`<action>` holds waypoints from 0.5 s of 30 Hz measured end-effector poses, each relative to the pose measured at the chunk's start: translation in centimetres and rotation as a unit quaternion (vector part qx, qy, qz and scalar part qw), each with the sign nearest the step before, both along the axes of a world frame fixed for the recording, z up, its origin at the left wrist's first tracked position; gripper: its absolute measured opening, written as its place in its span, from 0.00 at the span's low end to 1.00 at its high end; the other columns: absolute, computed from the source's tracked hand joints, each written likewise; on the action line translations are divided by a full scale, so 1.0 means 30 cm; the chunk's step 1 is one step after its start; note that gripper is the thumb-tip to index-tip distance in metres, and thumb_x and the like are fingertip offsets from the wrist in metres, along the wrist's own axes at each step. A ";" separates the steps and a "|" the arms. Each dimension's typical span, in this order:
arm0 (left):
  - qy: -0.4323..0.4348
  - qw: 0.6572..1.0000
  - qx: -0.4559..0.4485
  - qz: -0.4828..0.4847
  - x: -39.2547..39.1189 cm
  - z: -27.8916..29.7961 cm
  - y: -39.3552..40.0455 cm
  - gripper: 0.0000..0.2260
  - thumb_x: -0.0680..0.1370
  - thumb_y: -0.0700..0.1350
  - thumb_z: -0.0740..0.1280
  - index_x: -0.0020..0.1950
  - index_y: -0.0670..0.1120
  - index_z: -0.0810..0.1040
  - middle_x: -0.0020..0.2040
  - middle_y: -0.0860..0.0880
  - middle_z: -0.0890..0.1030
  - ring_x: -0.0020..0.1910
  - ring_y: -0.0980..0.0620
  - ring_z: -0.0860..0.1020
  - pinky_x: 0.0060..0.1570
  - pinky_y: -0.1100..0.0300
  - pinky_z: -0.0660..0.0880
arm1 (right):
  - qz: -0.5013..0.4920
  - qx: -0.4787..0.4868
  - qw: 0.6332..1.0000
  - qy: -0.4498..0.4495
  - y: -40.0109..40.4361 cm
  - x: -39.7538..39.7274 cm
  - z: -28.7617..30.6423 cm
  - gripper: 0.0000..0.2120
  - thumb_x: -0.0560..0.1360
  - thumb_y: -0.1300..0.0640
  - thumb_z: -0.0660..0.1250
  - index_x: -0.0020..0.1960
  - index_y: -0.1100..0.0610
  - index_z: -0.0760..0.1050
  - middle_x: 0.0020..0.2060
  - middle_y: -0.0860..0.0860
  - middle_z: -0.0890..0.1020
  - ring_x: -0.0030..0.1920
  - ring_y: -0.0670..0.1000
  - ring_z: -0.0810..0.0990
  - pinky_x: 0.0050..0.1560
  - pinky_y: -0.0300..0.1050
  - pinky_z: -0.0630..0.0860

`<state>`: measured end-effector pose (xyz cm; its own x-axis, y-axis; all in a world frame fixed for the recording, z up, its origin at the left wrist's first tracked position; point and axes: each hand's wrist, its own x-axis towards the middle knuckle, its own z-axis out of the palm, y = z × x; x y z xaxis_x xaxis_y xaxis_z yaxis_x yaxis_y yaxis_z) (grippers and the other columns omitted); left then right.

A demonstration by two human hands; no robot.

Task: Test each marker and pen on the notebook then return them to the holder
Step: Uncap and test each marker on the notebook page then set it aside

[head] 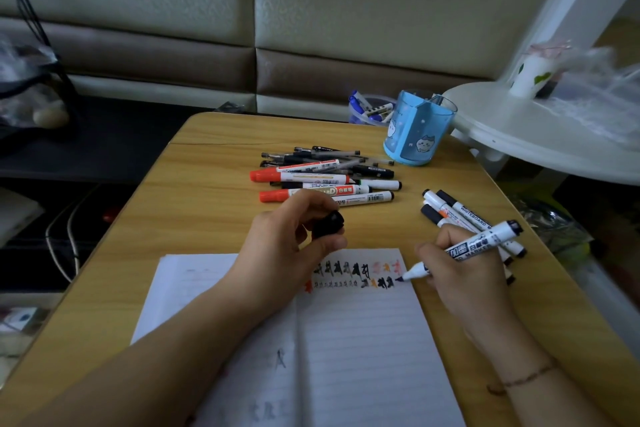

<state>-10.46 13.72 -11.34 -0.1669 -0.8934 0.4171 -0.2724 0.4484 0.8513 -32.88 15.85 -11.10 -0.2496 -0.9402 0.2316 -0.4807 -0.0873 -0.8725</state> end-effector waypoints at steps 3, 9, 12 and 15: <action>-0.007 1.000 -0.002 0.001 0.002 -0.001 -0.003 0.16 0.71 0.43 0.77 0.51 0.57 0.75 0.44 0.58 0.85 0.40 0.57 0.81 0.39 0.62 0.75 | 0.002 0.002 1.000 -0.001 -0.001 0.003 0.001 0.19 0.71 0.67 0.69 0.27 0.57 0.65 0.22 0.57 0.68 0.30 0.66 0.72 0.31 0.65 0.75; -0.048 0.998 -0.030 0.009 0.006 -0.001 0.000 0.14 0.70 0.43 0.78 0.48 0.55 0.76 0.41 0.62 0.81 0.33 0.59 0.71 0.35 0.70 0.68 | 0.005 0.016 1.000 -0.015 -0.001 -0.001 0.007 0.19 0.72 0.66 0.69 0.26 0.56 0.66 0.24 0.58 0.70 0.35 0.70 0.76 0.33 0.65 0.76; -0.065 0.996 -0.063 0.005 0.007 0.003 -0.001 0.12 0.70 0.42 0.78 0.48 0.52 0.79 0.40 0.61 0.80 0.36 0.63 0.74 0.37 0.70 0.68 | -0.004 0.018 1.000 -0.026 0.001 0.000 0.011 0.19 0.73 0.64 0.69 0.27 0.55 0.66 0.25 0.60 0.71 0.38 0.71 0.76 0.34 0.66 0.77; -0.074 0.992 -0.103 -0.006 0.007 0.004 -0.005 0.10 0.71 0.43 0.77 0.49 0.49 0.81 0.43 0.59 0.80 0.38 0.61 0.75 0.37 0.69 0.69 | 0.010 0.022 0.998 -0.050 0.002 0.000 0.018 0.20 0.72 0.65 0.69 0.25 0.53 0.66 0.23 0.54 0.71 0.33 0.67 0.75 0.31 0.56 0.75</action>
<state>-10.26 13.57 -11.22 -0.2508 -0.7894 0.5604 -0.3817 0.6126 0.6921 -32.88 15.92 -10.56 -0.2501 -0.9540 0.1656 -0.3892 -0.0575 -0.9194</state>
